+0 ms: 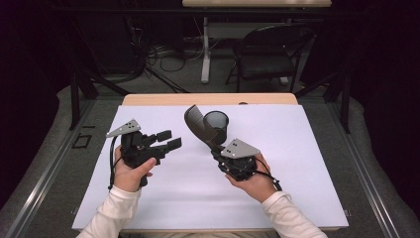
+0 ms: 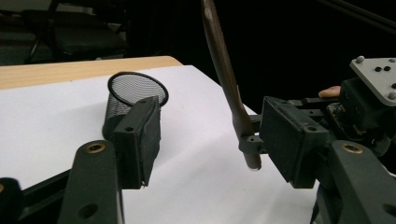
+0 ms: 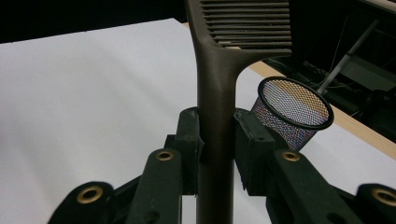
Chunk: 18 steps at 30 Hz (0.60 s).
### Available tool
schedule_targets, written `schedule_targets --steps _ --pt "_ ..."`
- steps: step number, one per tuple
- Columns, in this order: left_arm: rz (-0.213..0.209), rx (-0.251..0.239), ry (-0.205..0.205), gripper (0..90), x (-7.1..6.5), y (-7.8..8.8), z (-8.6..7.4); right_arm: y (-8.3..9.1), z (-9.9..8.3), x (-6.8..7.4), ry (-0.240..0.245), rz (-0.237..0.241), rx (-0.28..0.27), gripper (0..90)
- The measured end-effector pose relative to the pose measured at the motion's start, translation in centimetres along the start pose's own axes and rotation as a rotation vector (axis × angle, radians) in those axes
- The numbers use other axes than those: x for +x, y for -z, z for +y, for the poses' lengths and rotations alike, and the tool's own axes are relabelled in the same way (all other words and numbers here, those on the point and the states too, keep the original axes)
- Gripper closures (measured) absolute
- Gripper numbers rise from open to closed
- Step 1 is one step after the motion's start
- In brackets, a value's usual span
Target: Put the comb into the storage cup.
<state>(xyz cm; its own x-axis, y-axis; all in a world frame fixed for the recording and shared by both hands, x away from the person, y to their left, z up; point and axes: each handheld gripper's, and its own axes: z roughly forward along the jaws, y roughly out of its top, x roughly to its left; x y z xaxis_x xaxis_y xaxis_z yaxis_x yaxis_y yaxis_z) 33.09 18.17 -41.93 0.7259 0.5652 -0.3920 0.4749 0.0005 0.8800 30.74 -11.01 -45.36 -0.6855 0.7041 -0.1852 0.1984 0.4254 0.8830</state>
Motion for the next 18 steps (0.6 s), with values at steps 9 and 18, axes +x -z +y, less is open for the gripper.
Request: schedule_targets --steps 9,18 --pt "-0.026 0.001 0.02 43.0 -0.22 -0.77 -0.12 -0.19 -0.01 0.2 -0.001 0.008 -0.004 72.9" --pt "-0.039 -0.001 0.025 42.8 -0.29 -1.02 0.08 -0.29 -0.13 0.41 0.0 0.017 -0.002 72.9"
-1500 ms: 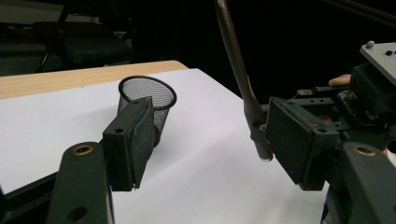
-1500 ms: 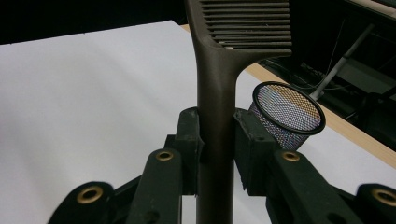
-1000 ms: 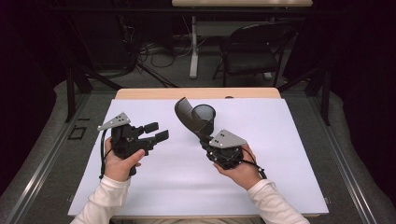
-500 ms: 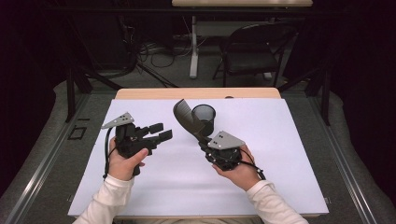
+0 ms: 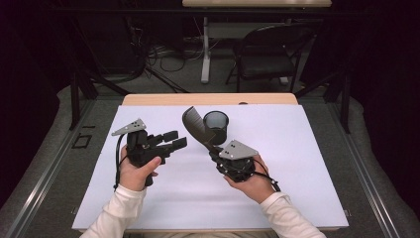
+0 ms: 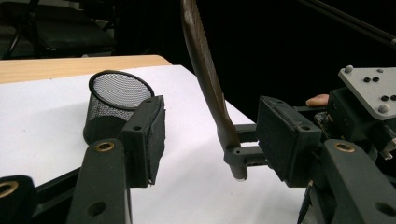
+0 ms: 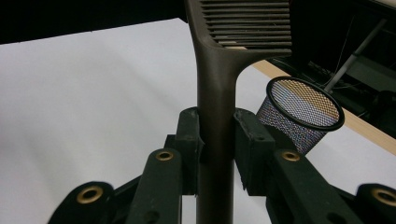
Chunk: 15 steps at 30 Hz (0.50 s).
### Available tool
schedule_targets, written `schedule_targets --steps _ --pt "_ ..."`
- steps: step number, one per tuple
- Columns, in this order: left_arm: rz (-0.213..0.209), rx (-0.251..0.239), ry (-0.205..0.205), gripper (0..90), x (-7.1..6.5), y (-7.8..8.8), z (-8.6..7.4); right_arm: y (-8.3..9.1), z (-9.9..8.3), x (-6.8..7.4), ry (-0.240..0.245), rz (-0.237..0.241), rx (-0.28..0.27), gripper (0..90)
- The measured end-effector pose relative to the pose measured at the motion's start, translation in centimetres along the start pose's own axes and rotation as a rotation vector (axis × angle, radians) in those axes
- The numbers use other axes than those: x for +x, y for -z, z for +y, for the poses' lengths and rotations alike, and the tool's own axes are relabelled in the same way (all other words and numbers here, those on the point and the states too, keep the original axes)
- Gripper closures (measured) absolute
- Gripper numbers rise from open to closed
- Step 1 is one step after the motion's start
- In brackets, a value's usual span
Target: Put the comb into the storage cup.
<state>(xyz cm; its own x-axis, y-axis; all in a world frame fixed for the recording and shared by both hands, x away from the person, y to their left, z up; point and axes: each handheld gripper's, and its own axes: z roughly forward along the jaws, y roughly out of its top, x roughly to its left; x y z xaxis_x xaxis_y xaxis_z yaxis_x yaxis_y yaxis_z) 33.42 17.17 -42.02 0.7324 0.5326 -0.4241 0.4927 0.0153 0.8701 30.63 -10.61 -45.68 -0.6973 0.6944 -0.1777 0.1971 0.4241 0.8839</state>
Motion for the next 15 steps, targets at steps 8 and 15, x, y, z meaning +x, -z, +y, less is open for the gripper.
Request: schedule_targets --steps 8,15 --pt "0.009 -0.01 0.009 42.7 0.24 -0.19 0.25 -0.1 -0.09 0.3 0.003 0.007 -0.001 72.9" --pt "0.013 -0.017 0.026 42.8 0.61 -0.33 0.62 -0.14 -0.15 0.51 0.007 0.013 -0.001 72.9"
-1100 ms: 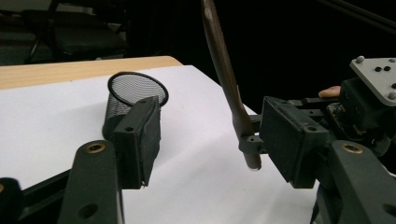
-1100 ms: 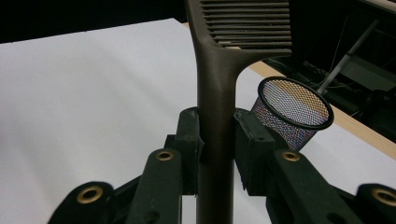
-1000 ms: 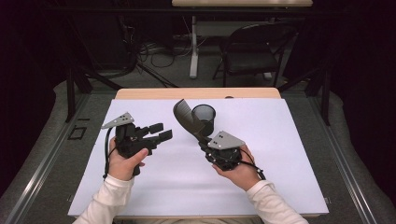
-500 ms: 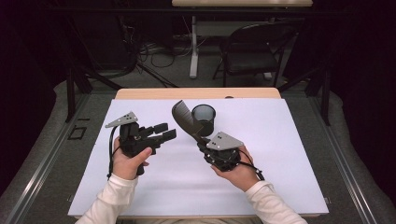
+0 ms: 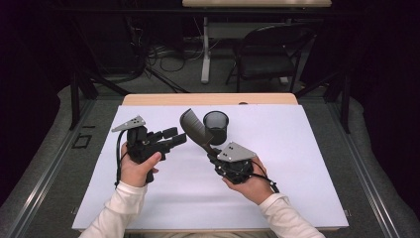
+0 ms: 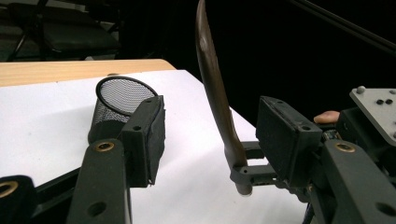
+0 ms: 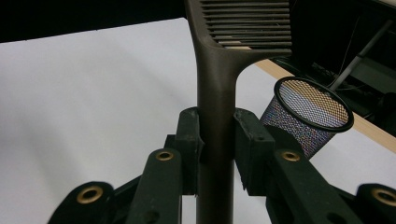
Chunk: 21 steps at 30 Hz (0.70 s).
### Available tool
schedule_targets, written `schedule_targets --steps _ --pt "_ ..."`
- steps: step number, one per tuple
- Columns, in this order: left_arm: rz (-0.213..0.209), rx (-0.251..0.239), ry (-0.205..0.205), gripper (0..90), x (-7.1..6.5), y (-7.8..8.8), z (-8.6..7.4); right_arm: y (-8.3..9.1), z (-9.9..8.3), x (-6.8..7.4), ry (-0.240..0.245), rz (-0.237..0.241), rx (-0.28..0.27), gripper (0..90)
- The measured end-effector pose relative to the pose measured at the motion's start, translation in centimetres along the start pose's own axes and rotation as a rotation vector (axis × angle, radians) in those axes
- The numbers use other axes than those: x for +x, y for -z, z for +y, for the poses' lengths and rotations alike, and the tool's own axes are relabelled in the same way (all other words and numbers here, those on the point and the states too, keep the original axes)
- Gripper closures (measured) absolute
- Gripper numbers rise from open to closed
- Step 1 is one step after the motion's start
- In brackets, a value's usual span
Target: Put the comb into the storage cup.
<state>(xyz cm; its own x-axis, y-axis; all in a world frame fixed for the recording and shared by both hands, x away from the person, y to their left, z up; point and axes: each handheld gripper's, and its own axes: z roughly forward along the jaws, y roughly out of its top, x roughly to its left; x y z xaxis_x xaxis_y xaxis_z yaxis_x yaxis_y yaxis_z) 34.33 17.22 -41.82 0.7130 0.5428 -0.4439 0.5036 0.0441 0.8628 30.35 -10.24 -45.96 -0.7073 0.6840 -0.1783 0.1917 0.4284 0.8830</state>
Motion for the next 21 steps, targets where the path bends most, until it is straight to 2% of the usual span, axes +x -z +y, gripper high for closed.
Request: schedule_targets --steps 3,4,10,17,21 --pt "-0.002 -0.002 0.013 42.9 0.1 0.0 0.2 0.0 0.0 0.0 0.001 -0.001 0.001 72.9" --pt "-0.007 -0.001 0.03 42.9 0.3 -0.1 0.4 0.0 0.0 0.1 0.003 0.002 0.003 72.9" --pt "0.006 0.005 0.037 43.1 0.5 -0.3 0.9 -0.1 -0.1 0.2 0.005 0.007 0.003 72.9" --pt "0.028 0.003 0.032 48.2 0.6 -0.5 1.6 -0.1 -0.1 0.4 0.008 0.01 0.004 72.9" --pt "0.027 0.003 0.049 51.7 0.5 -0.7 1.8 -0.2 -0.1 0.5 0.009 0.015 0.005 72.9"
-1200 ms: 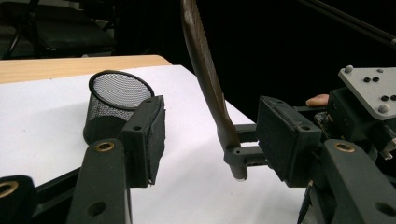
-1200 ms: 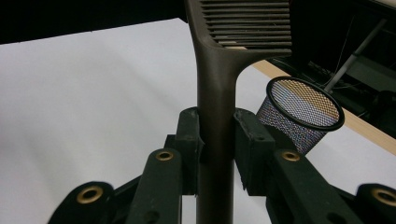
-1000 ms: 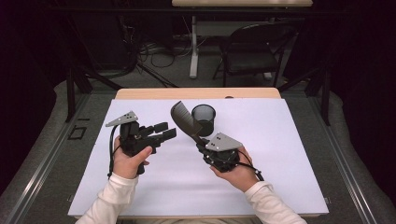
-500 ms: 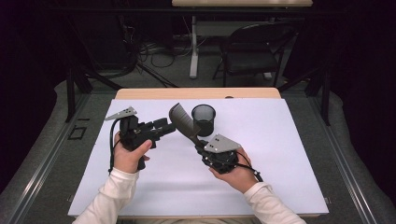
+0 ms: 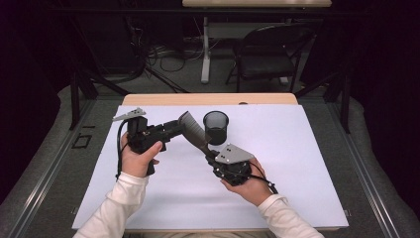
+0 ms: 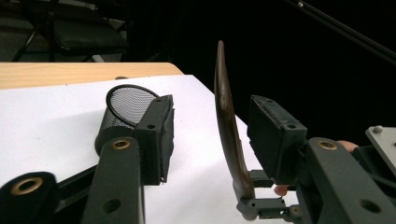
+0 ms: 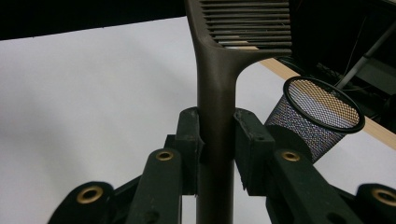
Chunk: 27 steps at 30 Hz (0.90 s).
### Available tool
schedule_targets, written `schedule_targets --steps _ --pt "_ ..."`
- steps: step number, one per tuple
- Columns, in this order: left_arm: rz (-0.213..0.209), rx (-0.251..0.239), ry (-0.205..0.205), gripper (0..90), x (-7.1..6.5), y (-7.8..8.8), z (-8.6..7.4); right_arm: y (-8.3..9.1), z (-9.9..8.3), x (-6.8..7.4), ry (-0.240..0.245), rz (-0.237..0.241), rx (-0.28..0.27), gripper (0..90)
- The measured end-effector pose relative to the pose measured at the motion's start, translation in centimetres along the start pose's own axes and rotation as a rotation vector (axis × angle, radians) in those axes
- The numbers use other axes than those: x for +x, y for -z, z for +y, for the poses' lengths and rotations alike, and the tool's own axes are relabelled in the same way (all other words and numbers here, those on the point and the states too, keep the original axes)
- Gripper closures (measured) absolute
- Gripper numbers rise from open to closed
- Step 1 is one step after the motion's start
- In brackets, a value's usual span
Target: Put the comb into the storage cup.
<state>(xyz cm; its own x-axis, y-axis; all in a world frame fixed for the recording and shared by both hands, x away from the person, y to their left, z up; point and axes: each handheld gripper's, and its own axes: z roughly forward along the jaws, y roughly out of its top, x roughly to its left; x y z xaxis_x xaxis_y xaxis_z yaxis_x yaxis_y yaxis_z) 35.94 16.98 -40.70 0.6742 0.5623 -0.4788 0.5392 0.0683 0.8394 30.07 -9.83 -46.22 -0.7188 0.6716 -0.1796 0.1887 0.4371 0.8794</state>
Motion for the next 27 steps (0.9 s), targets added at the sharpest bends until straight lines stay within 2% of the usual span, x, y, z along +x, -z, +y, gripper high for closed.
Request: schedule_targets --steps 4,9,17,21,27 --pt "-0.008 0.014 0.012 54.5 -0.08 -0.3 0.16 0.01 0.0 0.05 0.002 0.002 0.0 72.9" --pt "-0.019 -0.001 0.029 59.1 -0.11 -0.57 0.23 0.0 -0.01 0.08 0.001 0.002 -0.001 72.9" --pt "-0.001 -0.01 0.045 65.4 -0.1 -0.83 0.52 -0.03 -0.04 0.22 0.003 0.005 -0.001 72.9" --pt "-0.02 0.002 0.071 68.9 0.01 -0.9 0.62 -0.03 -0.04 0.22 0.003 0.005 -0.002 72.9" --pt "-0.017 0.01 0.081 72.4 -0.04 -0.99 0.72 -0.05 -0.06 0.27 0.007 0.007 -0.001 72.9"
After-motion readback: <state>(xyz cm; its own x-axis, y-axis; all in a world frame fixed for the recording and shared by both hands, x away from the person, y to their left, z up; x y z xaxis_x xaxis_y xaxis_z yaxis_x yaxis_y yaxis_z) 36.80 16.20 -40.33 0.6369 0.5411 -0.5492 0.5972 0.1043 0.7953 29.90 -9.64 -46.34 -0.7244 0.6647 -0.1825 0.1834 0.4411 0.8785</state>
